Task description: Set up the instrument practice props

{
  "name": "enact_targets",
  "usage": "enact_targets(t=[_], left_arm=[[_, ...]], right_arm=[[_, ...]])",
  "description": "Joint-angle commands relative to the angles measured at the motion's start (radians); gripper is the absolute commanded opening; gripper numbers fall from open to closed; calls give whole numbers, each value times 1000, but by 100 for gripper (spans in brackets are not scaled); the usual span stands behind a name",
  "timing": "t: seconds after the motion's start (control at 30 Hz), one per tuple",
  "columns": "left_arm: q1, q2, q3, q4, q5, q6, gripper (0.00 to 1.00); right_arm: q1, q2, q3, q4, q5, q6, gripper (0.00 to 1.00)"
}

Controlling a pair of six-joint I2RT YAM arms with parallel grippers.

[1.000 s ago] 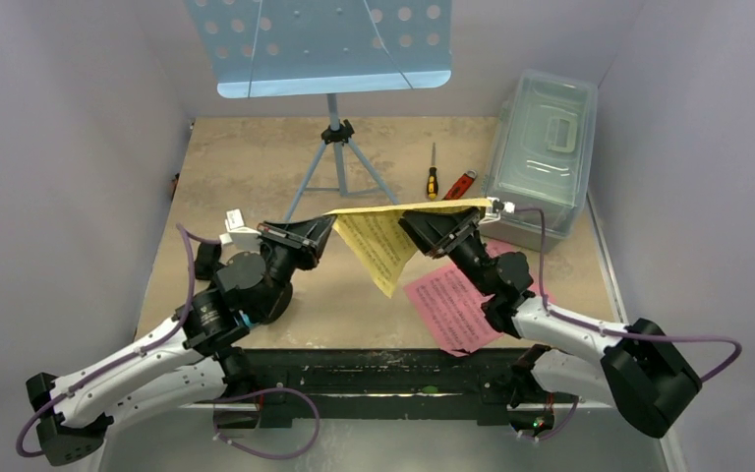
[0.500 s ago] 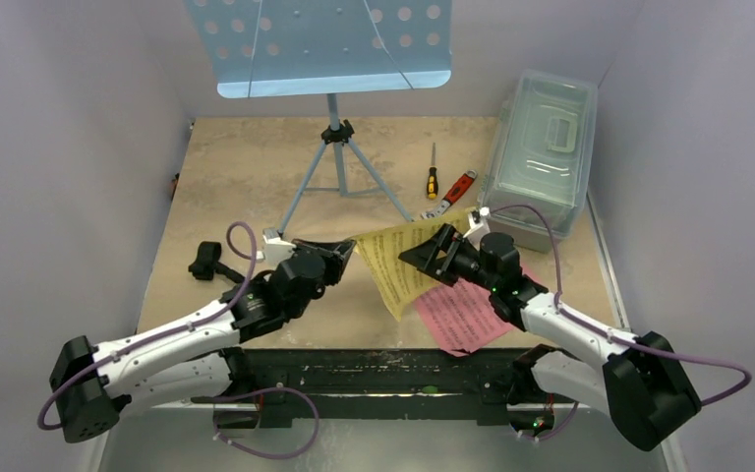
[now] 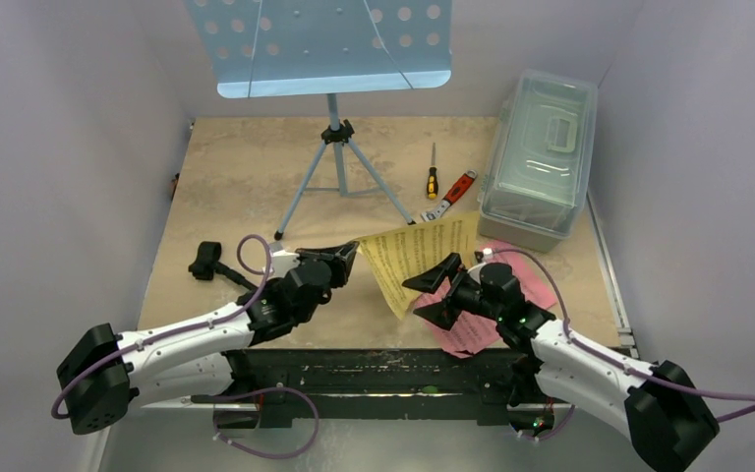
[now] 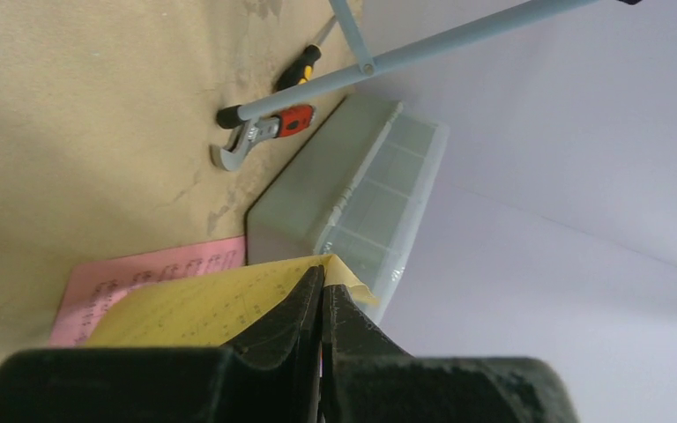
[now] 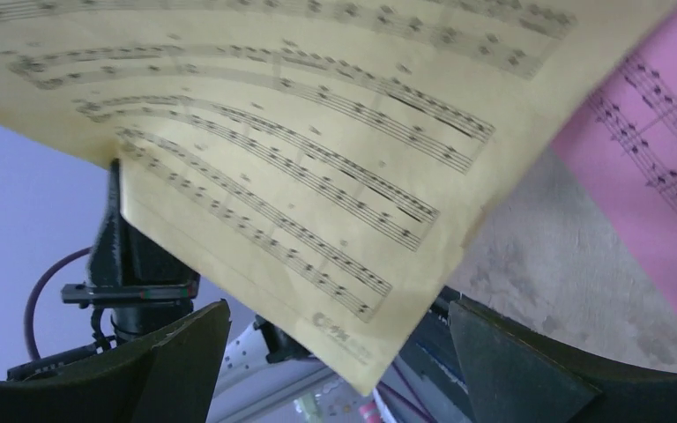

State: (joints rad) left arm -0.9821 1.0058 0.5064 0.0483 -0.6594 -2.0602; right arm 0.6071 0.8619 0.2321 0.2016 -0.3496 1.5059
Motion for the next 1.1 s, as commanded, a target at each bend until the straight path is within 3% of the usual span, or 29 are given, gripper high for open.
enact_targets(t=[0.0,0.13,0.3,0.6,0.73,0.87,1.07], left_arm=[[6,-33,-11,113,-29,-73,0],[6,-55,-16,113,-16,-87,0],[6,-56,-24,152,23,-107,0],[6,-45,-36,249,46,-117,0],[6,-47,-57,285,68,-116,0],[6,-84,-78,271,60,-117,0],[6,-128,-83,230,29,-100,0]], right_arm=[[63,22,-85,205,37,207,98],[80,116,-132,425,47,309,98],[111,192,-197,742,169,466,98],[197,334,-105,844,250,553,96],[210,420,-169,1072,344,600,77],[211,489,-165,1139,372,607,75],[231,570,-167,1224,365,650,52]])
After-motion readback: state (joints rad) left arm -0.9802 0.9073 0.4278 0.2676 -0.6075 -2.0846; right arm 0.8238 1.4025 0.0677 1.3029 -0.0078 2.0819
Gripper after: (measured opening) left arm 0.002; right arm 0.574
